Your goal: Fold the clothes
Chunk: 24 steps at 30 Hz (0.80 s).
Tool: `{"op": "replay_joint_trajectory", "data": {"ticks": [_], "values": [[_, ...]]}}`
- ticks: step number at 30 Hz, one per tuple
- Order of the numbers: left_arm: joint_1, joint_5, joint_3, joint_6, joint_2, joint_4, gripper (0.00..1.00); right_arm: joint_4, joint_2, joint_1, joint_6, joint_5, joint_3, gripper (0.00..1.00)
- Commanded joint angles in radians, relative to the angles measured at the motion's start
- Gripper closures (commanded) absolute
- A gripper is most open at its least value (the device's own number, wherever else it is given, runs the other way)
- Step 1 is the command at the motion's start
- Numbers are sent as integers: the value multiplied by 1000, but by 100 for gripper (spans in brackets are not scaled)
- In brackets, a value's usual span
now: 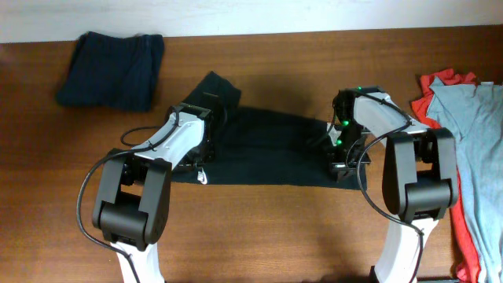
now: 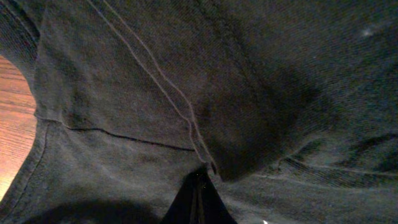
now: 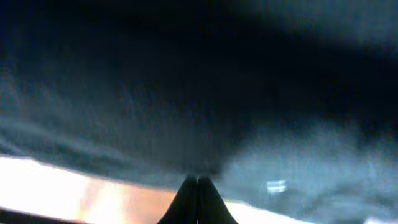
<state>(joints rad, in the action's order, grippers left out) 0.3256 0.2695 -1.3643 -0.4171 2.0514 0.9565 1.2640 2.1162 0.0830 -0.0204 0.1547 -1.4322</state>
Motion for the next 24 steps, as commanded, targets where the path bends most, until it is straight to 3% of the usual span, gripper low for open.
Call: {"op": "replay_joint_trajectory", "data": {"ticks": [1,16,24], "values": [[-14,7,28,-16,15,-4,97,-56,0,2,-48,26,14,96],[-14,7,28,-16,15,-3,97,-102,-51,0,-50,26,-16,95],[-14,7,28,-16,15,-3,96,-66,-89,-66,-19,-27,-20,85]]}}
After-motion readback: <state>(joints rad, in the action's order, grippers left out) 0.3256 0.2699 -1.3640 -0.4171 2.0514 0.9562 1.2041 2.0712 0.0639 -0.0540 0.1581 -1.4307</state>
